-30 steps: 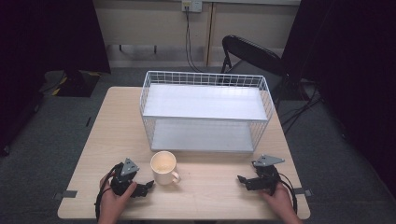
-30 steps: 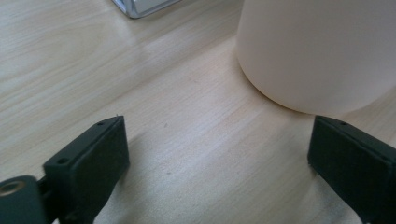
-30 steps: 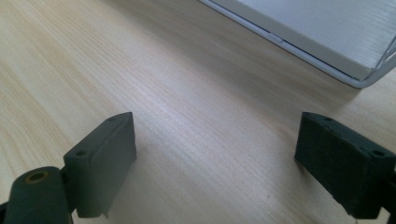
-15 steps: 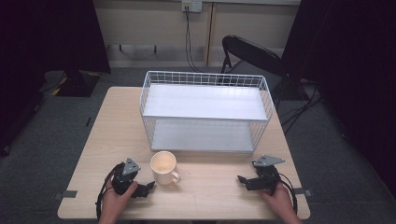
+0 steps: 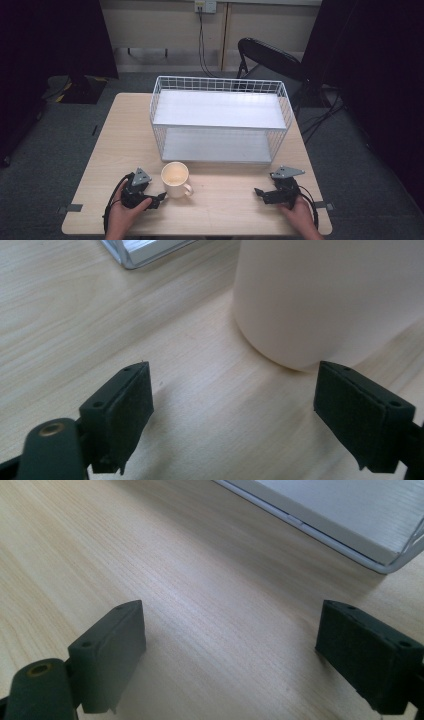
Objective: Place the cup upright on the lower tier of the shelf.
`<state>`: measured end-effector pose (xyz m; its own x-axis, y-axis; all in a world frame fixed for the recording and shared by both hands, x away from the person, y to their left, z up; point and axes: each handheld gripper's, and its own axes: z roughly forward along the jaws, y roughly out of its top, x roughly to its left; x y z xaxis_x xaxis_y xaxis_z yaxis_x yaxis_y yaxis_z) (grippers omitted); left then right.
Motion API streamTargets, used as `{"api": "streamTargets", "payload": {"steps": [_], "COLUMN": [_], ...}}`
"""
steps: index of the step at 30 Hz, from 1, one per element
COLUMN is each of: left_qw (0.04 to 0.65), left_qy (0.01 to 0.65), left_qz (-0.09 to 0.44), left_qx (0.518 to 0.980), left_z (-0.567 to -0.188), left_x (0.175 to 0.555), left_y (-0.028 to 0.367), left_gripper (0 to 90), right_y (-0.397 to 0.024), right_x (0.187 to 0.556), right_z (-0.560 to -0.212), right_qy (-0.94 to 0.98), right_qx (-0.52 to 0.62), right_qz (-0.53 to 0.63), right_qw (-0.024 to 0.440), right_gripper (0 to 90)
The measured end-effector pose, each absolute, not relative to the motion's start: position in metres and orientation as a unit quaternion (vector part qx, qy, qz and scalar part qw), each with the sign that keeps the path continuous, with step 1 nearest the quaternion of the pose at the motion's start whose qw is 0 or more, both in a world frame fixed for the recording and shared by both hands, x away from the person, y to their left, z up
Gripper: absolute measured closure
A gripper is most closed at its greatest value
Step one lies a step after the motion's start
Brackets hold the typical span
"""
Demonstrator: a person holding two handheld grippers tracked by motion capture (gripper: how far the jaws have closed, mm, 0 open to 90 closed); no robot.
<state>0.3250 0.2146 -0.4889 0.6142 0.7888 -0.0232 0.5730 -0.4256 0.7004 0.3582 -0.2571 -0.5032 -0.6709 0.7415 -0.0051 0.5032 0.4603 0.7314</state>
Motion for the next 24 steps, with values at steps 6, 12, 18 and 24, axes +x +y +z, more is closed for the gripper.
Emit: {"api": "streamTargets", "payload": {"steps": [6,12,18,24], "left_qw": [0.362,0.368,0.373,0.381], "left_qy": [0.405,0.404,0.406,0.407], "left_qz": [0.15,0.14,0.144,0.143], "left_qx": [0.826,0.826,0.822,0.818], "left_z": [-0.475,-0.467,-0.457,-0.448], "left_x": [0.321,0.318,0.315,0.313], "left_y": [0.211,0.209,0.212,0.215], "left_gripper": [16.0,16.1,16.3,16.7], "right_y": [-0.257,-0.257,-0.257,-0.257], "right_x": [0.358,0.358,0.358,0.358], "right_z": [-0.503,-0.503,-0.503,-0.503], "right_qy": [0.839,0.839,0.839,0.839], "right_qx": [0.371,0.371,0.371,0.371], "right_qz": [0.364,0.364,0.364,0.364], "right_qw": [0.164,0.164,0.164,0.164], "right_gripper": [11.8,11.8,11.8,11.8]}}
